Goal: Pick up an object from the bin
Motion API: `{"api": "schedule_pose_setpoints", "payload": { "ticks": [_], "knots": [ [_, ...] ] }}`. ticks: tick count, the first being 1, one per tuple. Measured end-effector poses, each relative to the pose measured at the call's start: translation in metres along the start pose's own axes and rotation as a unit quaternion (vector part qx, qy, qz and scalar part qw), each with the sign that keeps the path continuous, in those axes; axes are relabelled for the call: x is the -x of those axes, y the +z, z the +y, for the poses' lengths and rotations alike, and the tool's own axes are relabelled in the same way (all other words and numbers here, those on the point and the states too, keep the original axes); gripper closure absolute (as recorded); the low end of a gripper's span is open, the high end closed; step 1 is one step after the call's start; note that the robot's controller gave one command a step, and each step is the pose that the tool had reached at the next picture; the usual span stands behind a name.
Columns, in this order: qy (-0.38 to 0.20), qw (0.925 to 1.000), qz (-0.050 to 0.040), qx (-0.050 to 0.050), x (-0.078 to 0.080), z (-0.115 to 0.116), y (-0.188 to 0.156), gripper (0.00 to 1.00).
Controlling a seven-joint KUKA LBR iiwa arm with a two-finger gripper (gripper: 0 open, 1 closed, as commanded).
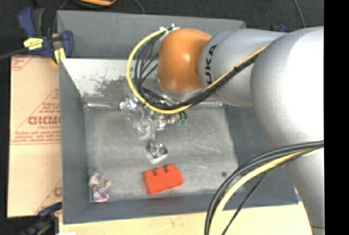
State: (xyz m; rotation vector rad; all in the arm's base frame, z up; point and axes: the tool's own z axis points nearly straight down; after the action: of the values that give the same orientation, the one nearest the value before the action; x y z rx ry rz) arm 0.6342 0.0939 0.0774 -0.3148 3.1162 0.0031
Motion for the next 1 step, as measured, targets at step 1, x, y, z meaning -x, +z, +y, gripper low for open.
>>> {"api": "schedule_pose_setpoints", "payload": {
  "ticks": [1],
  "knots": [
    [-0.046, 0.9989, 0.0062, 0.004, 0.0118, -0.0426, 0.0050, 0.00]
  ]
}}
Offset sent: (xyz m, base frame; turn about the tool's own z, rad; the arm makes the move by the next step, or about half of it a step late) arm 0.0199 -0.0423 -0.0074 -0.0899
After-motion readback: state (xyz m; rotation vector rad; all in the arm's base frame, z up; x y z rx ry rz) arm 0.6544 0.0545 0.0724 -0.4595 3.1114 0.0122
